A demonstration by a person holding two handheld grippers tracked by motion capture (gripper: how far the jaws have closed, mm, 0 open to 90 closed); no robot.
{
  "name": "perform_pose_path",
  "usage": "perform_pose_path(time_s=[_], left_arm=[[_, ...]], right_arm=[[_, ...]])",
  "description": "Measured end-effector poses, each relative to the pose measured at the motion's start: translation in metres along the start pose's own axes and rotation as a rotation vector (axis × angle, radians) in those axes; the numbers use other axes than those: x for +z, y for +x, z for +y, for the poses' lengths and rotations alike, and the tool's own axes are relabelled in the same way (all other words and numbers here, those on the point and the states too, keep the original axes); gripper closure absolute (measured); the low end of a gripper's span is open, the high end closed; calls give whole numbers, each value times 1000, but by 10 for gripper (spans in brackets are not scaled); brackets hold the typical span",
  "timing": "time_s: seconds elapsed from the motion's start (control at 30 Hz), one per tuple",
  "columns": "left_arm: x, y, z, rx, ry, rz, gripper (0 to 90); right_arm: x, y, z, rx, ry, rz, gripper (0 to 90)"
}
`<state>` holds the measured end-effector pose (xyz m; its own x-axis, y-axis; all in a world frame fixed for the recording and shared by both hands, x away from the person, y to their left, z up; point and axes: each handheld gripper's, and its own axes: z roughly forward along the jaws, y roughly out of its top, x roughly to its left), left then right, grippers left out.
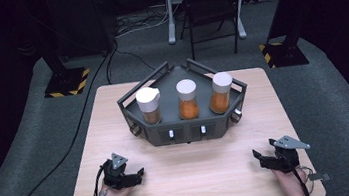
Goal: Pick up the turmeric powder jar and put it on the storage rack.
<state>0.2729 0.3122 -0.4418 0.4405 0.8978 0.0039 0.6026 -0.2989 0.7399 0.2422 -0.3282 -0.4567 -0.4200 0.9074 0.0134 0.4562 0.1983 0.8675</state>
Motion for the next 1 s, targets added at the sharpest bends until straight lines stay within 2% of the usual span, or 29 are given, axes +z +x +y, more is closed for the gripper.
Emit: perform_pose_path(time_s=[0.43, 0.63, 0.83, 0.93, 1.0], left_arm=[[0, 0, 0, -5, 0, 0, 76], [4, 0, 6, -8, 17, 8, 23], [4, -3, 6, -27, 23, 26, 3], [4, -4, 6, -30, 22, 28, 3], [4, -4, 6, -32, 22, 31, 3]], right_arm=[[-1, 4, -1, -13, -5, -16, 177], [-1, 4, -1, -3, -1, -23, 167], [2, 5, 6, 0, 39, -31, 169], [4, 3, 13, 18, 92, -29, 164], [4, 2, 15, 20, 107, -24, 165]])
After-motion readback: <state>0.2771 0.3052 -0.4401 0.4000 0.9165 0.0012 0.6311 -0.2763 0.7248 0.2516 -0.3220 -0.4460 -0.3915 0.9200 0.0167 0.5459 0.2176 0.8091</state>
